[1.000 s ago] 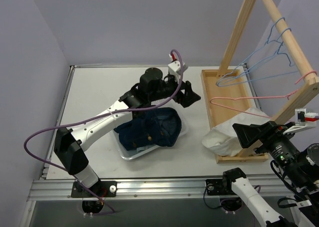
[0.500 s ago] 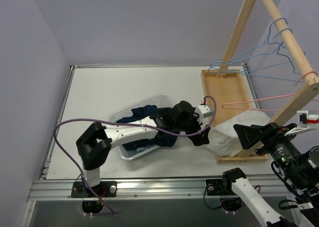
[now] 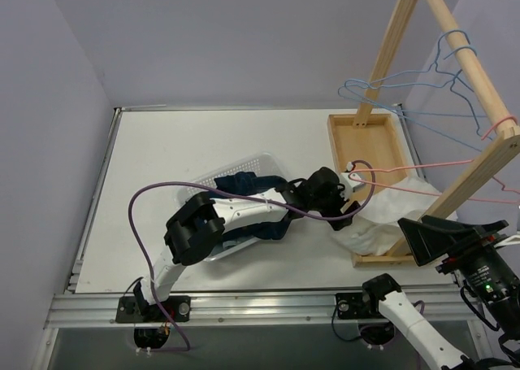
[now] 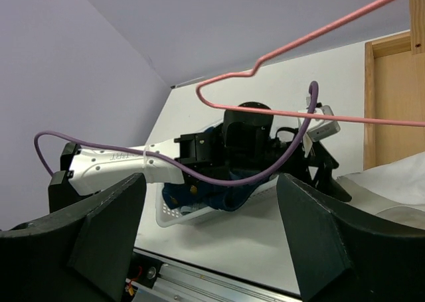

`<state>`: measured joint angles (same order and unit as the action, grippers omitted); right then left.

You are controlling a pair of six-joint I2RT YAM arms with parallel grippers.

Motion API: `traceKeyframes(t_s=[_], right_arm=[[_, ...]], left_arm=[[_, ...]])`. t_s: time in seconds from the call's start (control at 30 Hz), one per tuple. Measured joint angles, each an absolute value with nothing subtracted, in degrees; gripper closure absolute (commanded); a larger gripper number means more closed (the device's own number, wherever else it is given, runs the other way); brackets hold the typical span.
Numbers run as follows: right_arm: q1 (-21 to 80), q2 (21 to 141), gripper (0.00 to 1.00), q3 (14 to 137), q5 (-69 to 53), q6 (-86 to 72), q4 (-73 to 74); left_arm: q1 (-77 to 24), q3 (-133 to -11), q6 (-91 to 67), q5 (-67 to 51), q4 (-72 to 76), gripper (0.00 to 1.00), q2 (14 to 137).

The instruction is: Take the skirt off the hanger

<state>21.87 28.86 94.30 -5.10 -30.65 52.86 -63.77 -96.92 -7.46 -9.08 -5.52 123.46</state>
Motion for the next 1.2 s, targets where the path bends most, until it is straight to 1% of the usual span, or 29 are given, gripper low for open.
traceKeyframes(t_s=[0.03,0.07,0.1,0.23,0.33,0.5,0.63,0.77,0.9,1.03,1.2], right_arm=[[22.4,28.5,0.25,94.3,-4.5,-31.0,53.1],[23.0,28.1,0.25,94.3,-3.9,-31.4,53.3],[23.5,27.7,0.25,94.3,-3.3,-31.7,53.5],[25.3,26.1,0.25,94.1,-2.1,-33.1,53.3],[25.6,25.8,0.25,94.0,-1.9,-33.5,53.3],[25.8,25.8,0.25,93.0,-1.7,-33.4,52.9],[26.0,25.8,0.25,91.2,-1.5,-33.4,51.7],[26.0,25.9,0.25,88.6,-1.5,-33.4,49.8],[26.1,26.3,0.25,86.4,-2.0,-33.1,47.4],[26.4,26.8,0.25,85.0,-2.2,-33.0,45.5],[26.4,26.9,0.25,84.5,-2.6,-32.9,44.2]], left_arm=[[-63.8,-97.6,-7.3,-8.8,-5.6,0.68,123.7],[-63.8,-97.8,-7.3,-8.7,-5.8,0.93,123.9],[-63.7,-97.9,-6.9,-8.6,-6.1,0.97,123.9],[-63.7,-97.5,-6.8,-8.1,-6.4,0.98,123.7],[-63.7,-93.1,-7.0,-7.6,-5.5,0.98,121.1],[-63.6,-81.7,-7.3,-7.7,-6.3,0.98,109.3],[-63.2,-79.7,-6.4,-8.1,-9.3,0.98,96.7],[-58.3,-81.8,-5.1,-10.2,-12.9,0.98,83.7],[-49.6,-86.5,-4.8,-13.3,-15.8,0.98,76.8],[-41.6,-92.5,-5.1,-18.2,-18.7,0.98,75.4],[-35.7,-102.5,-5.2,-22.6,-23.3,0.98,77.3]])
